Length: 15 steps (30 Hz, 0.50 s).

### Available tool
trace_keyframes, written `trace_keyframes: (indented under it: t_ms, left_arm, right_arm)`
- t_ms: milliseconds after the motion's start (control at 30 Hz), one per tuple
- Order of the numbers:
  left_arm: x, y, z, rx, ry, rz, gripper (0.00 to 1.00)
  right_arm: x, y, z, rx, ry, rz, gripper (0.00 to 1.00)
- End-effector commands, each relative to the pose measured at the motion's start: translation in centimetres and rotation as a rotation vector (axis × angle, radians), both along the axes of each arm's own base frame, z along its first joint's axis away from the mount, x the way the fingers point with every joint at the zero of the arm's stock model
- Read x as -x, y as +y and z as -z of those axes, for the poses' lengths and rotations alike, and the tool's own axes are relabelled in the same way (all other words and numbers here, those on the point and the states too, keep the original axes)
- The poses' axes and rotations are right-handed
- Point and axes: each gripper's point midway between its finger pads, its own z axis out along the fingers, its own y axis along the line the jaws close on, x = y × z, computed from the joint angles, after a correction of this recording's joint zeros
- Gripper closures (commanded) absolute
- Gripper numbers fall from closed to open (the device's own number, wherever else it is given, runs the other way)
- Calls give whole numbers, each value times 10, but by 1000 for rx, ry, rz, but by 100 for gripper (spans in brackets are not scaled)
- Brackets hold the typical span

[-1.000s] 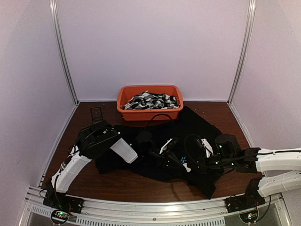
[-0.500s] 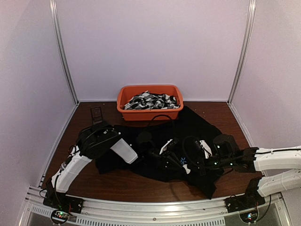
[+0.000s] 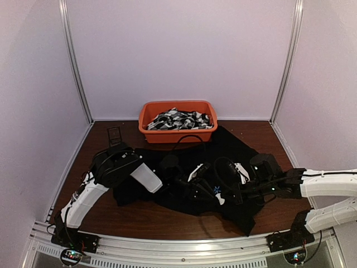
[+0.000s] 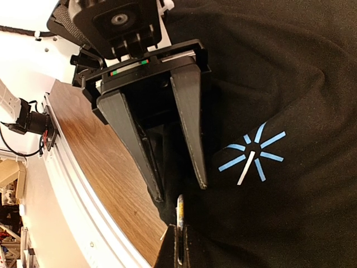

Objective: Pin the brooch onto the clothing
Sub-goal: Pin the clothing with brooches at the center of the board.

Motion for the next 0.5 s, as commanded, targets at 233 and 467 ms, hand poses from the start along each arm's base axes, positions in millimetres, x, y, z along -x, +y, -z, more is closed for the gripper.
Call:
trace_keyframes:
  t_ms: [233, 467]
  left_arm:
    - [1, -17, -22, -22, -245, -25, 68]
    - [5, -14, -27, -8, -242, -17, 59]
  right_arm:
    - [5, 0, -2, 94, 143, 5, 100]
    - [6, -2, -3, 104, 146, 1, 100]
